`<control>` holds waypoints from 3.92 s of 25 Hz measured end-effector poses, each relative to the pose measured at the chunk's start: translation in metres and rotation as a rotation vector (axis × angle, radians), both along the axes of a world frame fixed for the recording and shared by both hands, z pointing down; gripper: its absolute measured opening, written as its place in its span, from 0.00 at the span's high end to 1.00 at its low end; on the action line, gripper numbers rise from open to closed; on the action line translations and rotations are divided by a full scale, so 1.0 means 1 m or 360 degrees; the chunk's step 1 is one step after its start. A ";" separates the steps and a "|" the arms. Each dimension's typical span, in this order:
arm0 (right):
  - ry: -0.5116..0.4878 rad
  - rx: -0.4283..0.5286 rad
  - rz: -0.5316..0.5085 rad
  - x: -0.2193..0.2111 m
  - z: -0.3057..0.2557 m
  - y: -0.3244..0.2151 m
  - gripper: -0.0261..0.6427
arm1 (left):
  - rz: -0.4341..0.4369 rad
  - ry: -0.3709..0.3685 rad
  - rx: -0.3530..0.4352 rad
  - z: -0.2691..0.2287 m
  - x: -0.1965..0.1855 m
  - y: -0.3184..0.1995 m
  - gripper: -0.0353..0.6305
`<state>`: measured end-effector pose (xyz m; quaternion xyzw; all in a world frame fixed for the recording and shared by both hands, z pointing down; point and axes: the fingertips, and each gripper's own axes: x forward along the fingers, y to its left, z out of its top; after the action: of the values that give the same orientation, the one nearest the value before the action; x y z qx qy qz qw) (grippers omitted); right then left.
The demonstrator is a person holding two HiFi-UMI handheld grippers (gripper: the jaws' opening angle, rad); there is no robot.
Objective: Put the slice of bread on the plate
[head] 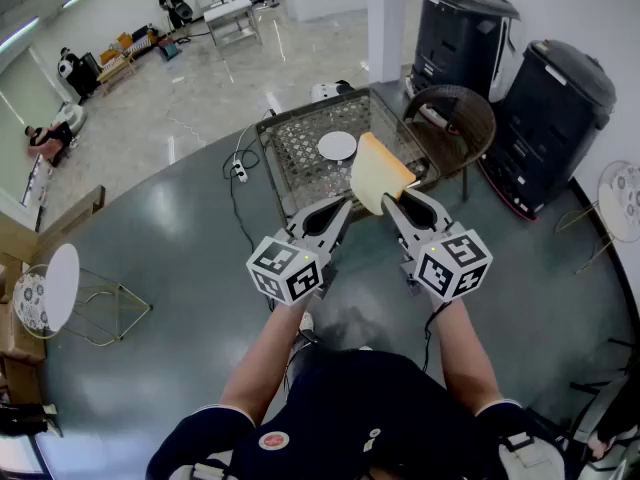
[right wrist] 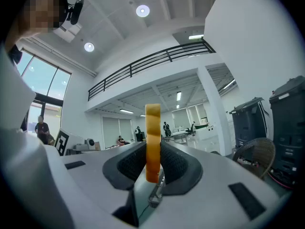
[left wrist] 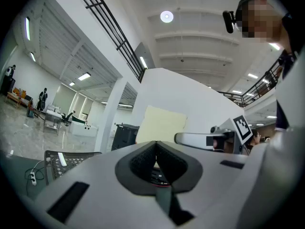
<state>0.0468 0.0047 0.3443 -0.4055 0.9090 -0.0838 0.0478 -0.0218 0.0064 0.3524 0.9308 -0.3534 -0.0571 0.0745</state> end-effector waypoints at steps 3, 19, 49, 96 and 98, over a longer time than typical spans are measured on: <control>-0.0017 -0.0002 0.0006 0.001 0.000 0.002 0.83 | -0.0003 0.0001 0.0001 0.001 0.000 0.002 0.94; -0.0056 0.0041 -0.0033 0.017 -0.005 0.002 0.83 | -0.0034 -0.0024 0.0023 0.000 0.010 0.002 0.94; -0.0031 -0.0043 -0.0033 0.041 0.025 -0.090 0.83 | -0.0086 -0.0008 -0.0072 0.030 0.017 -0.096 0.94; 0.0061 -0.0320 -0.0020 -0.066 0.066 -0.363 0.83 | -0.0096 0.0047 -0.0323 0.076 -0.097 -0.357 0.94; 0.0051 -0.0302 -0.0046 -0.063 0.061 -0.371 0.83 | -0.0113 0.0038 -0.0317 0.073 -0.092 -0.362 0.94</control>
<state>-0.0165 -0.3666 0.4055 -0.3963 0.9034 -0.1636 -0.0067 -0.1138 -0.3551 0.4254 0.9049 -0.3891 -0.0354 0.1688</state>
